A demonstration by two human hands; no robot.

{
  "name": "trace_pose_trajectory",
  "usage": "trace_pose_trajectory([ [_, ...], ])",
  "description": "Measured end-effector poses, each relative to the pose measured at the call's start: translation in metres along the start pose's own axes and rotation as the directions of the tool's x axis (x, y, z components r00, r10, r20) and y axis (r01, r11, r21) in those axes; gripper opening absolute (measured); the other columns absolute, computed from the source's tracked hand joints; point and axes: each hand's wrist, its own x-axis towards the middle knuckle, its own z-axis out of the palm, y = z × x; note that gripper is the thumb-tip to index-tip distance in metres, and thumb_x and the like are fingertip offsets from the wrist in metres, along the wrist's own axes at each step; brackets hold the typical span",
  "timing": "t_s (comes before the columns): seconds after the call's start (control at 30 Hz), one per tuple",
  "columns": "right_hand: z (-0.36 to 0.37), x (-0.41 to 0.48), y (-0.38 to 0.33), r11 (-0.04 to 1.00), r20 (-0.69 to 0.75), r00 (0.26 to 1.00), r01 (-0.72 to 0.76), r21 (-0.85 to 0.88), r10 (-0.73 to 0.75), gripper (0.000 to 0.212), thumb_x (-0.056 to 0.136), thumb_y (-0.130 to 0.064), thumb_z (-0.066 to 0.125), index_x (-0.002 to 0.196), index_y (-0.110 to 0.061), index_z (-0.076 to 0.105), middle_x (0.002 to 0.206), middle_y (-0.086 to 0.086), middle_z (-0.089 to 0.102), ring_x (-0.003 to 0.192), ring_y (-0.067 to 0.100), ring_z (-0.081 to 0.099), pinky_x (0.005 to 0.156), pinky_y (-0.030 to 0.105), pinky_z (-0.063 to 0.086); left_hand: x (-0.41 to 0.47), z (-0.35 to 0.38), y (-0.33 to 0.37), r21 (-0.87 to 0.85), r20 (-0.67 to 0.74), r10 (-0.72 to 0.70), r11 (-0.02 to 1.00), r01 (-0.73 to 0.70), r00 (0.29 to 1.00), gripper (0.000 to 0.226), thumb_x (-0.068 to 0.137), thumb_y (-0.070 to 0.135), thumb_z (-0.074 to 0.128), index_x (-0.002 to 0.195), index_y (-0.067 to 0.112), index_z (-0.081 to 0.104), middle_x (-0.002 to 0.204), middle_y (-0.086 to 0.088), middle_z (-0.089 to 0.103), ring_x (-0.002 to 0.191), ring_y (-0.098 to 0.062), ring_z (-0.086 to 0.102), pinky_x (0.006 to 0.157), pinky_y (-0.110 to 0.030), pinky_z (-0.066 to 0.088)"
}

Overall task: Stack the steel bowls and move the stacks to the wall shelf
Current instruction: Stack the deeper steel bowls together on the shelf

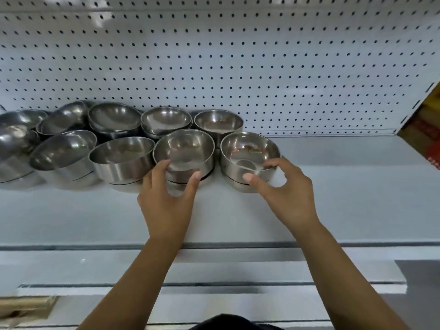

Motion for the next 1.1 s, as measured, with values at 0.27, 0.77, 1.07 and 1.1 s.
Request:
trace_pose_trajectory([
  [0.27,0.002,-0.019,-0.014,0.986,-0.141,0.989,0.068,0.154,-0.046,0.034,0.072,-0.048,0.088,0.095,-0.032,0.068,0.110,-0.019,0.072,0.116,-0.007,0.059,0.105,0.020,0.043,-0.009,-0.013,-0.002,-0.157,-0.030,0.049,0.986,-0.053,0.998,0.059,0.080,0.063,0.071,0.128,0.032,0.055,0.127,0.015,0.060,0.122,-0.010,0.057,0.105,-0.050,0.047],
  [0.77,-0.023,-0.068,-0.018,0.889,-0.168,0.980,0.173,0.425,-0.110,0.048,0.066,-0.062,0.087,0.101,-0.033,0.072,0.104,-0.003,0.074,0.104,0.018,0.070,0.098,0.036,0.056,-0.045,-0.063,-0.040,-0.323,0.290,0.314,0.921,-0.217,0.904,0.063,0.074,0.050,0.078,0.128,0.026,0.060,0.126,0.014,0.064,0.117,-0.002,0.060,0.093,-0.014,0.048],
  [1.07,-0.001,-0.069,-0.021,0.899,-0.002,0.983,0.169,0.403,-0.183,0.054,0.064,-0.053,0.092,0.106,-0.026,0.073,0.114,0.004,0.075,0.115,0.029,0.068,0.111,0.050,0.049,-0.040,-0.060,-0.039,-0.192,0.491,0.203,0.974,-0.121,0.847,0.091,0.068,0.074,0.071,0.148,0.059,0.030,0.133,0.045,0.050,0.126,0.011,0.051,0.102,-0.029,0.051],
  [1.1,0.001,-0.070,-0.022,0.906,0.018,0.982,0.168,0.389,-0.189,0.055,0.063,-0.052,0.092,0.107,-0.025,0.073,0.116,0.002,0.075,0.118,0.026,0.068,0.112,0.048,0.048,-0.040,-0.060,-0.038,-0.178,0.497,0.189,0.977,-0.113,0.847,0.095,0.066,0.079,0.070,0.148,0.063,0.023,0.129,0.053,0.046,0.124,0.018,0.047,0.102,-0.027,0.049],
])
